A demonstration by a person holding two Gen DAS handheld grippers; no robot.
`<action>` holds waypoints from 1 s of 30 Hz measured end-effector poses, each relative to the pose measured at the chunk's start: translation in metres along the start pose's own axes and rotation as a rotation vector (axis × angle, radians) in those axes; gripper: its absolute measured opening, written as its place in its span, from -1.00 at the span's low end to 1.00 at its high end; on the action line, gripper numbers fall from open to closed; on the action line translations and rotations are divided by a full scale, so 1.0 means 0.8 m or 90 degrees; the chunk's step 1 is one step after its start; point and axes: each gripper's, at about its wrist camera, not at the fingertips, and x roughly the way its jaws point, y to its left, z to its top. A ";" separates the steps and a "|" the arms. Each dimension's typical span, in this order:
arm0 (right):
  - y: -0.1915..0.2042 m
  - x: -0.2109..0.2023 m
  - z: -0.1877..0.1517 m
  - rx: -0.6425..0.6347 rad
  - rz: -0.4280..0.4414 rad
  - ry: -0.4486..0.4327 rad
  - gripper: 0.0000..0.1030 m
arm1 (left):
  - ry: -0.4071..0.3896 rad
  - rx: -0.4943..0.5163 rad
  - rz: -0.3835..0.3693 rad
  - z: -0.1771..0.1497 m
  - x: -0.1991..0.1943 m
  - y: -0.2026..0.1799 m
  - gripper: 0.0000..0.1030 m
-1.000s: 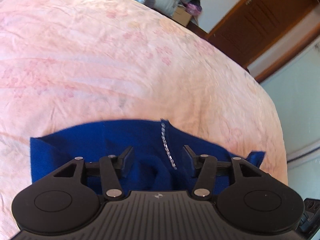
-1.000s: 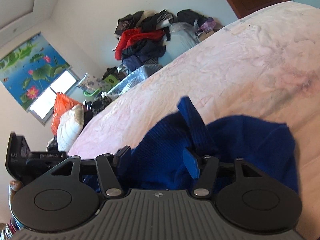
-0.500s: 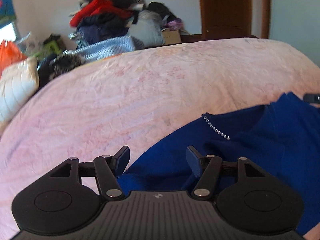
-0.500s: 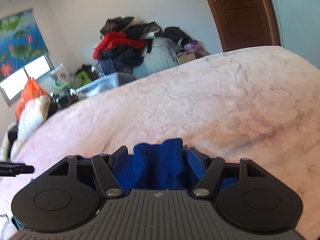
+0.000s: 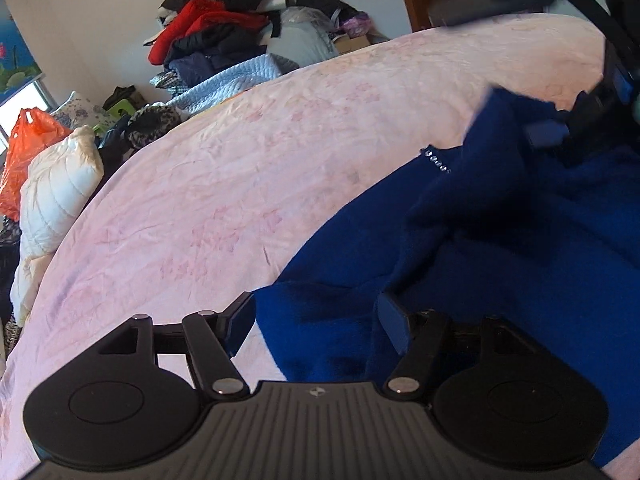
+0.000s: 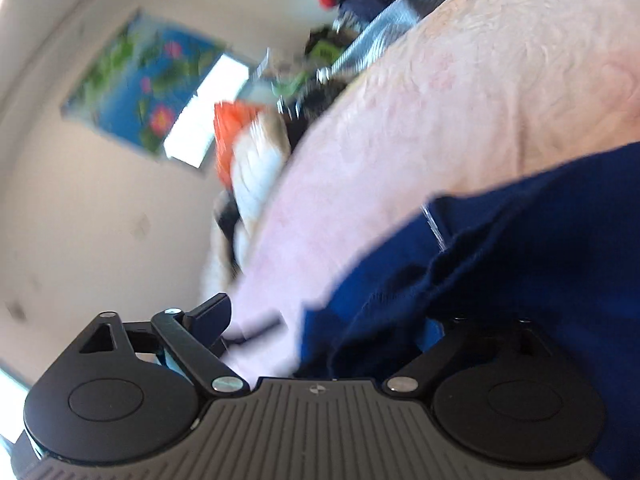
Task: Fold small clothes
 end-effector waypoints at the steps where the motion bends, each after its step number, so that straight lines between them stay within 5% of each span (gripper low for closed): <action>1: -0.002 0.000 0.005 0.012 0.006 -0.045 0.89 | 0.000 -0.003 0.008 -0.002 -0.002 0.002 0.32; 7: 0.017 -0.030 0.002 -0.066 -0.035 -0.067 0.91 | -0.028 -0.026 0.009 0.000 -0.019 0.015 0.31; 14: 0.011 -0.148 0.004 -0.189 -0.312 -0.154 0.91 | -0.019 -0.016 -0.024 -0.005 -0.012 -0.001 0.33; 17: 0.002 -0.206 0.007 -0.237 -0.433 -0.207 0.86 | -0.028 -0.045 -0.077 -0.018 -0.020 0.009 0.33; 22: -0.025 -0.208 0.007 -0.251 -0.439 -0.101 0.69 | -0.022 -0.089 -0.167 -0.036 -0.029 0.024 0.33; 25: -0.037 -0.178 0.006 -0.266 -0.458 -0.058 0.41 | -0.025 -0.094 -0.173 -0.041 -0.034 0.024 0.33; 29: -0.030 -0.174 0.002 -0.289 -0.506 -0.079 -0.85 | -0.021 -0.100 -0.175 -0.045 -0.038 0.026 0.33; 30: -0.027 -0.184 0.002 -0.281 -0.502 -0.108 -0.86 | -0.022 -0.102 -0.178 -0.046 -0.040 0.027 0.33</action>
